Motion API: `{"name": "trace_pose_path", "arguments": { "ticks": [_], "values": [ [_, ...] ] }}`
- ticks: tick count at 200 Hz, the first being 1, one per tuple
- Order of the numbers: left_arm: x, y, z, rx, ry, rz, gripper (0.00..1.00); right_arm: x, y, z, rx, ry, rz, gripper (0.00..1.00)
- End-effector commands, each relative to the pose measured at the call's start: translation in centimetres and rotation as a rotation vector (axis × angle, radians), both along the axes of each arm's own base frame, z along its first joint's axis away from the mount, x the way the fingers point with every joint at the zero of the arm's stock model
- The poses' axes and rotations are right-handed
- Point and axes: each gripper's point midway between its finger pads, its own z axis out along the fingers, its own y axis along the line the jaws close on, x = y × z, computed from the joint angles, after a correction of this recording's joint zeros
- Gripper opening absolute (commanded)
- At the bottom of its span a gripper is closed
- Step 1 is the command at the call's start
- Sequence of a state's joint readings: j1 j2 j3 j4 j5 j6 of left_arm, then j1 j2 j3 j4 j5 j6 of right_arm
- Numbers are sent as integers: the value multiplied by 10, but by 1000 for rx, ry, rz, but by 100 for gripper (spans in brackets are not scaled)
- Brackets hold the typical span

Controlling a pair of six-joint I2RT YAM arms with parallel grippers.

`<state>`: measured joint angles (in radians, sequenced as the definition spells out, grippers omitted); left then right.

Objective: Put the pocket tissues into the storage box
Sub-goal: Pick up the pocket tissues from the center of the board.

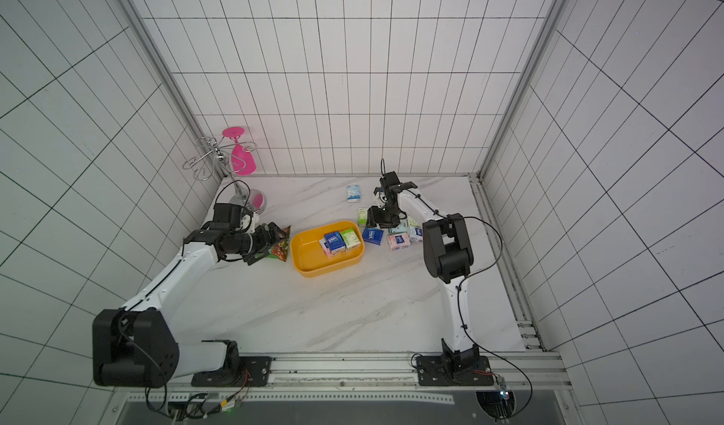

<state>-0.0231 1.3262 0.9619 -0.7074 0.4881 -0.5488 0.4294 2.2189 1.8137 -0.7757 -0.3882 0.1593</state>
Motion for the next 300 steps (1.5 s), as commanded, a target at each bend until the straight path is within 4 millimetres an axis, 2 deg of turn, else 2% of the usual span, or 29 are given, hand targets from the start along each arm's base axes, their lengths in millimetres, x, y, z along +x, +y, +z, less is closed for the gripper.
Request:
{"name": "trace_pose_path", "arguments": {
  "ticks": [1, 61, 96, 118, 147, 173, 227, 255, 300],
  "values": [
    [9, 4, 10, 15, -43, 4, 97, -3, 0, -10, -14, 30, 22, 61],
    [8, 1, 2, 0, -29, 3, 98, -28, -7, -6, -14, 34, 13, 62],
    [7, 2, 0, 2, -34, 2, 97, -54, -10, -12, -38, 70, 21, 66],
    [5, 2, -1, 4, -34, -2, 97, -61, -14, -15, -96, 50, 24, 70],
    [4, 2, -2, 9, -33, -8, 97, -64, -11, -8, -108, 35, 25, 71],
    [3, 1, -1, 4, -37, -9, 97, -76, -4, -4, -101, 42, 52, 72],
    [1, 0, -7, -2, -29, -12, 97, -110, -6, -19, -166, 86, 97, 71],
    [1, 0, -8, -6, -27, -15, 97, -110, -10, -22, -230, 53, 101, 72],
    [1, -1, -6, -5, -35, -17, 97, -92, -7, -25, -287, 13, 80, 70]
  ]
}}
